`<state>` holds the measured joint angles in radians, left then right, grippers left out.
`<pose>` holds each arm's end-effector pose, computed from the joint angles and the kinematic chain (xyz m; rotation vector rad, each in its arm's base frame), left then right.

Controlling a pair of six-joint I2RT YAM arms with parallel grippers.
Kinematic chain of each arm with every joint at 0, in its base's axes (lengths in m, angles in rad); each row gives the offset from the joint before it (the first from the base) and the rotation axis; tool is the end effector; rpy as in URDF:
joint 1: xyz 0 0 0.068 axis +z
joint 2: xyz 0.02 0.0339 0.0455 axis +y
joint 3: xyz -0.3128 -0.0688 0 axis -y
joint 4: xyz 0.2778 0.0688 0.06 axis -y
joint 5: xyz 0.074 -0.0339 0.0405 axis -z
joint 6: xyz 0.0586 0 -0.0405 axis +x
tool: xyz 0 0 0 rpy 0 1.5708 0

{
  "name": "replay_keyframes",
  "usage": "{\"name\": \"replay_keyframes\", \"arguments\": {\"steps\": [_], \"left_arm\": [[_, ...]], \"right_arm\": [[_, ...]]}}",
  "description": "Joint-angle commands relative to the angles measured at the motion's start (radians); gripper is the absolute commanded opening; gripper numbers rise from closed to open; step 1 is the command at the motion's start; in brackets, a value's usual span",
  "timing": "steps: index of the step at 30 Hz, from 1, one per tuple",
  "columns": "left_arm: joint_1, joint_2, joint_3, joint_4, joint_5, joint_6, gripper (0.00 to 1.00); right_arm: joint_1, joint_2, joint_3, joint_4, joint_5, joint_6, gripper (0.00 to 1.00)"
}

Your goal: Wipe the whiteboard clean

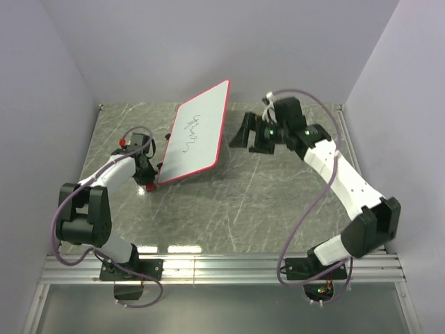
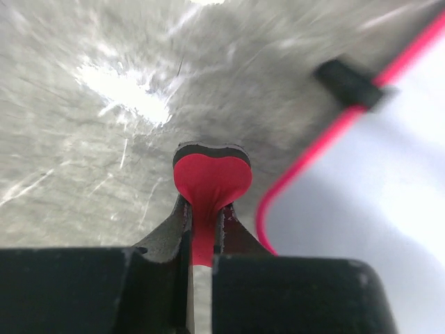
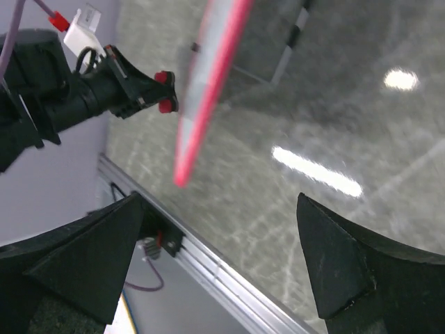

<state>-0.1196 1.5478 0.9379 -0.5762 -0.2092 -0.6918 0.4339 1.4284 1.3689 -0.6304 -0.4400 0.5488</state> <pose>0.3233 -0.0266 0.1946 -0.8170 2.5812 0.0530 0.3111 0.1717 0.3857 -0.1135 2.3849 0.9962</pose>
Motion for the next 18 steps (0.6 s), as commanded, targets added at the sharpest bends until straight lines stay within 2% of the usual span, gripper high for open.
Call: {"name": "replay_keyframes", "arguments": {"steps": [1,7,12,18], "left_arm": [[0.017,-0.104,0.134,-0.073,-0.027,0.018,0.00],[0.034,-0.117,0.309,-0.137,0.036,0.041,0.00],[0.034,-0.078,0.456,-0.119,0.175,0.077,0.00],[0.009,-0.015,0.532,-0.028,0.379,0.124,0.00]], "right_arm": [[-0.004,0.123,0.212,0.017,-0.072,0.006,0.98],[-0.004,0.352,0.439,-0.012,-0.089,0.057,0.92],[0.003,0.467,0.499,-0.003,-0.095,0.083,0.86],[0.017,0.572,0.536,0.038,-0.063,0.125,0.78]]}}
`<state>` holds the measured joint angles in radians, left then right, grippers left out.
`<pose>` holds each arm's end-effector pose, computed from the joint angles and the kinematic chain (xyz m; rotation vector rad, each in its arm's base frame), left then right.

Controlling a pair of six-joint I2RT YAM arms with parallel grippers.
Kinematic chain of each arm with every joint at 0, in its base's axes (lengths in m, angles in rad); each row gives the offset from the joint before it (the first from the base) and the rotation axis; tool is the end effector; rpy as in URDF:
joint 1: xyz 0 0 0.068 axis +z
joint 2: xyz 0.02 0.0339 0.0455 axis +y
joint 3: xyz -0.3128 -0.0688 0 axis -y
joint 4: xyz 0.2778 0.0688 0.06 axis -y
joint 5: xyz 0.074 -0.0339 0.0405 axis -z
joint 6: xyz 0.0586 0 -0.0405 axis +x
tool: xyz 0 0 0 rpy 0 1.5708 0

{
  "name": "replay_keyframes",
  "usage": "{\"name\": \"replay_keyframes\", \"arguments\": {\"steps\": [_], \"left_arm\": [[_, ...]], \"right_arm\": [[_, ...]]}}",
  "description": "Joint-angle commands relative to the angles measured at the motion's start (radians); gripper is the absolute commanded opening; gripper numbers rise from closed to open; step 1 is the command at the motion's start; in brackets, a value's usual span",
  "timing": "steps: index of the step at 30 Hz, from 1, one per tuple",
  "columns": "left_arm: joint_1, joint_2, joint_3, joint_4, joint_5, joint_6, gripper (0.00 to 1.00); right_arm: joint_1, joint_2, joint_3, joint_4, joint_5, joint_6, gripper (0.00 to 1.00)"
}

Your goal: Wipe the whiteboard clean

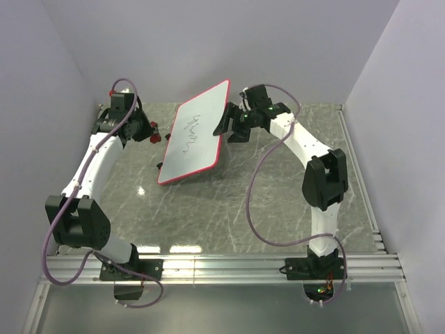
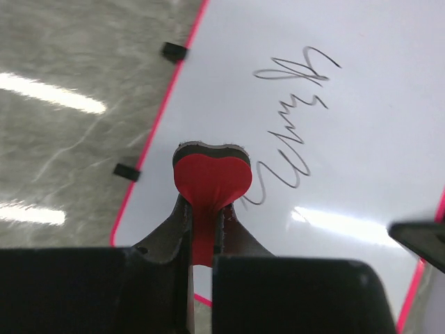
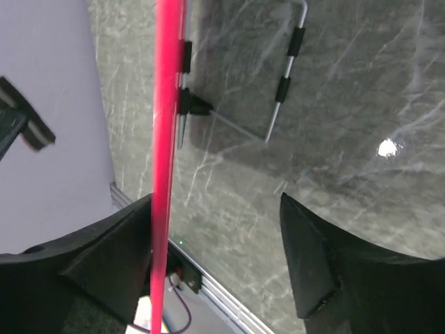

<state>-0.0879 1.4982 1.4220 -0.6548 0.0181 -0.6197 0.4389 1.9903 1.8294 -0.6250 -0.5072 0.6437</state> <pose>0.3760 -0.0342 0.3756 -0.6037 2.2527 -0.3805 0.4584 0.2466 0.3253 -0.0113 2.5175 1.0899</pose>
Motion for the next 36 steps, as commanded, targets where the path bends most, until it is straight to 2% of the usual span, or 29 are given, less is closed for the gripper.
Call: {"name": "replay_keyframes", "arguments": {"steps": [1,4,5,6,8,9,11,12,17,22,29,36], "left_arm": [[-0.033,0.045,0.054,0.073,0.183,0.075,0.00],[-0.097,0.092,0.092,0.089,0.235,0.115,0.00],[-0.131,0.118,0.118,0.087,0.261,0.123,0.00],[-0.150,0.131,0.130,0.087,0.276,0.132,0.00],[-0.180,0.155,0.161,0.093,0.292,0.147,0.00],[-0.208,0.164,0.170,0.095,0.295,0.150,0.00],[-0.229,0.189,0.198,0.095,0.313,0.149,0.00],[-0.248,0.197,0.204,0.096,0.328,0.143,0.00],[-0.300,0.259,0.215,0.118,0.316,0.107,0.00],[-0.299,0.324,0.183,0.124,0.274,0.077,0.00],[-0.251,0.294,-0.096,0.290,0.266,0.031,0.00],[-0.132,0.261,-0.356,0.403,0.260,0.011,0.00]], "right_arm": [[0.018,0.022,0.083,0.034,0.009,0.039,0.75],[0.037,0.070,0.131,0.021,0.016,0.040,0.62],[0.038,0.090,0.148,0.010,0.016,0.040,0.53],[0.044,0.094,0.149,0.011,0.018,0.042,0.48],[0.053,0.096,0.145,0.014,0.030,0.050,0.41],[0.055,0.091,0.127,0.028,0.030,0.059,0.33],[0.058,0.085,0.108,0.041,0.026,0.070,0.26],[0.058,0.081,0.096,0.042,0.022,0.074,0.19],[0.060,0.085,0.090,0.022,0.013,0.048,0.01],[0.058,0.110,0.119,-0.028,0.012,0.005,0.00],[0.055,0.117,0.137,-0.084,-0.008,-0.009,0.00],[0.041,0.127,0.163,-0.099,-0.034,0.008,0.00]]}}
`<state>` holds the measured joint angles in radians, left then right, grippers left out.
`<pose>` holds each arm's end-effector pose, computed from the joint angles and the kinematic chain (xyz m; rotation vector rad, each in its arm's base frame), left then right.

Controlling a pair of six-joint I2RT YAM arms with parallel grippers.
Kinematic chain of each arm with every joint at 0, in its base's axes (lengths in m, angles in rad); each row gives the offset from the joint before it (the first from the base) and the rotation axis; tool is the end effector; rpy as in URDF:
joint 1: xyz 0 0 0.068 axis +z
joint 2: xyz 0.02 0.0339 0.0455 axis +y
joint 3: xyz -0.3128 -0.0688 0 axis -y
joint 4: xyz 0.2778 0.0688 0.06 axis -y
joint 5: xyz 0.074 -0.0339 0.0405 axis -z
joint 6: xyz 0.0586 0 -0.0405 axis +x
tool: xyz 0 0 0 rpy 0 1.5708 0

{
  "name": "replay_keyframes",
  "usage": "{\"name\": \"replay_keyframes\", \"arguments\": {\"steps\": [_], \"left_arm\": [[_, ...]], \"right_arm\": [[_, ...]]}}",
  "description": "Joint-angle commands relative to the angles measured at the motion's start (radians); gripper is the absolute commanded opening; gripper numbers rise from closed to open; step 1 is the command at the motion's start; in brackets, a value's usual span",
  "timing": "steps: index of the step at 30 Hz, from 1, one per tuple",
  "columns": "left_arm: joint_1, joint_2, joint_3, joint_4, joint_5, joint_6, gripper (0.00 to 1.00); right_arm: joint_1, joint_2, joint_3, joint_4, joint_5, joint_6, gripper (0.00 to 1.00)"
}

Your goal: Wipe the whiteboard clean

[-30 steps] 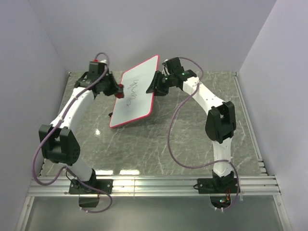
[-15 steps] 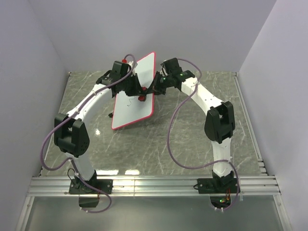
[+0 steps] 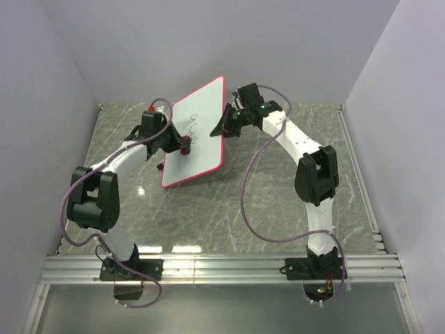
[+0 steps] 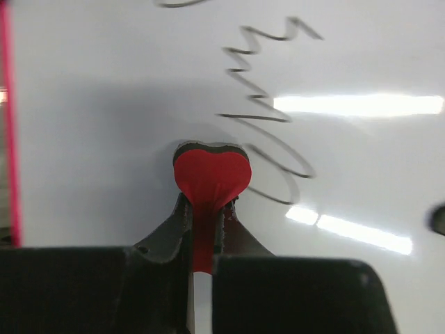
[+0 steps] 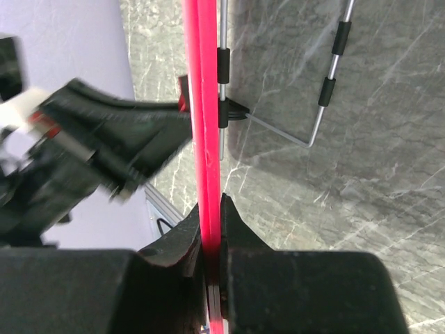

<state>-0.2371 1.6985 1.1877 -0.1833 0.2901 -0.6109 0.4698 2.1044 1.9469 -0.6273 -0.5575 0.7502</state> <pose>0.4155 -0.1177 0.2570 -0.2779 2.3335 -0.7643 0.4767 0.2768 0.3111 0.0566 2.5600 1.2004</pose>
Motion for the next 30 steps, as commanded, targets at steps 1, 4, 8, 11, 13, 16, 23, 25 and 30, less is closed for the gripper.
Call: {"name": "replay_keyframes", "arguments": {"steps": [1,4,8,11,13,16,23,25,30], "left_arm": [[0.024,0.059,-0.134,-0.068,-0.019,0.006,0.00],[0.022,0.049,-0.158,-0.077,-0.019,0.016,0.00],[-0.014,-0.026,-0.163,-0.097,0.009,0.017,0.00],[-0.065,-0.057,-0.131,-0.110,0.065,0.005,0.00],[-0.102,-0.062,-0.099,-0.105,0.107,-0.018,0.00],[-0.142,-0.045,0.037,-0.105,0.181,-0.053,0.00],[-0.153,0.114,0.298,-0.189,0.196,-0.055,0.00],[-0.151,0.171,0.335,-0.225,0.178,-0.043,0.00],[-0.125,0.239,0.270,-0.232,0.141,-0.029,0.00]], "right_arm": [[0.010,0.014,0.050,-0.097,0.015,-0.097,0.00],[0.004,0.014,0.061,-0.103,0.013,-0.095,0.00],[-0.003,0.017,0.058,-0.088,0.008,-0.078,0.00],[-0.008,0.022,0.053,-0.071,0.004,-0.066,0.00],[-0.005,0.022,0.046,-0.066,0.001,-0.060,0.00],[-0.005,0.023,0.038,-0.066,-0.005,-0.060,0.00],[-0.005,-0.017,-0.029,-0.037,-0.010,-0.064,0.00],[-0.005,-0.026,-0.057,-0.035,-0.009,-0.068,0.00],[-0.003,-0.050,-0.086,-0.046,0.005,-0.084,0.00]]}}
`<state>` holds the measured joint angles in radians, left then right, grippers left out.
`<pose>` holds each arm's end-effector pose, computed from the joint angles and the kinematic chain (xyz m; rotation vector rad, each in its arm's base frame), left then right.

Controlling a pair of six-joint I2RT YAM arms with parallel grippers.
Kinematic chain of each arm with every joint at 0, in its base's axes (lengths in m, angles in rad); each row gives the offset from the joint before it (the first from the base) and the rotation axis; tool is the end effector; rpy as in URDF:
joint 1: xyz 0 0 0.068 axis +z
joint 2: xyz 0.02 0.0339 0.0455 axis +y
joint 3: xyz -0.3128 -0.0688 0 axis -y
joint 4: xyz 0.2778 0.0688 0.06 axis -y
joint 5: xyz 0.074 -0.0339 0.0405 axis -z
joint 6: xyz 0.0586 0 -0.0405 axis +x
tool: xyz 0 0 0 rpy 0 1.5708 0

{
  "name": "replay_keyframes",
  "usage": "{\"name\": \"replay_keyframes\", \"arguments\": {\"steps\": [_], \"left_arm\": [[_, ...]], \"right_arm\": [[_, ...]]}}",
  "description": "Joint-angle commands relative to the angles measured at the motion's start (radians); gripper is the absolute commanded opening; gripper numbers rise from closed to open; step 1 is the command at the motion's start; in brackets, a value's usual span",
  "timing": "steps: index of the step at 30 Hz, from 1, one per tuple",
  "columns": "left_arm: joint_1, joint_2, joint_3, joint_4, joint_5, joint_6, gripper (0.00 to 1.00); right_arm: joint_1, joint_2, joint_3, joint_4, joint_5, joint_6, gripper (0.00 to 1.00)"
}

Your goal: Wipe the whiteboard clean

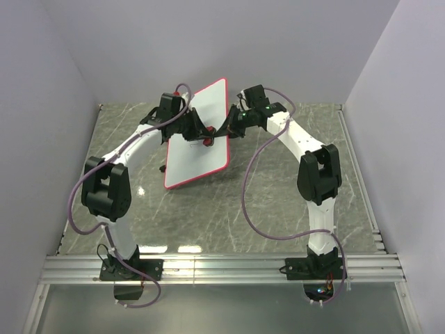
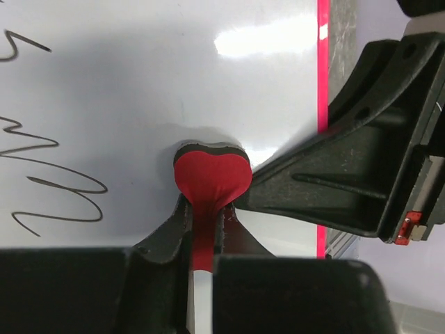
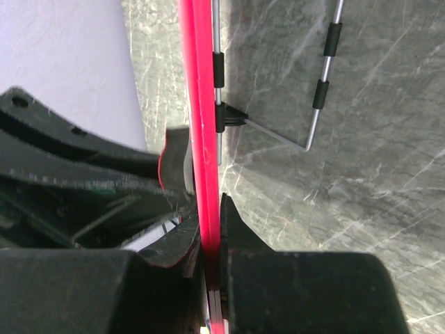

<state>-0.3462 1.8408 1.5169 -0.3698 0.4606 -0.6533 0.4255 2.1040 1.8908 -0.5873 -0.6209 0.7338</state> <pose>0.4456 -0.1884 0.3026 -0.1055 2.3950 -1.0260 0.4850 0.2572 0.2954 0.0636 2.5641 1.2475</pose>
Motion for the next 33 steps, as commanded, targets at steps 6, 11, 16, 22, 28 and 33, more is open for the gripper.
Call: {"name": "replay_keyframes", "arguments": {"steps": [6,11,16,22,28,33], "left_arm": [[0.102,0.109,-0.234,-0.034,-0.066,0.030,0.00],[0.159,0.074,-0.333,-0.064,-0.138,0.090,0.00],[0.158,0.090,-0.291,-0.109,-0.123,0.115,0.00],[0.119,0.093,-0.063,-0.211,-0.059,0.150,0.00],[0.023,0.178,0.261,-0.322,0.005,0.158,0.00],[0.015,0.222,0.278,-0.311,0.038,0.135,0.00]], "right_arm": [[0.041,-0.062,-0.033,-0.095,0.082,-0.079,0.00],[0.038,-0.056,-0.016,-0.103,0.090,-0.079,0.00],[0.039,-0.035,-0.001,-0.100,0.085,-0.070,0.00],[0.041,-0.024,0.001,-0.085,0.081,-0.057,0.00],[0.041,-0.025,-0.021,-0.080,0.092,-0.059,0.00],[0.042,-0.030,-0.022,-0.088,0.101,-0.062,0.00]]}}
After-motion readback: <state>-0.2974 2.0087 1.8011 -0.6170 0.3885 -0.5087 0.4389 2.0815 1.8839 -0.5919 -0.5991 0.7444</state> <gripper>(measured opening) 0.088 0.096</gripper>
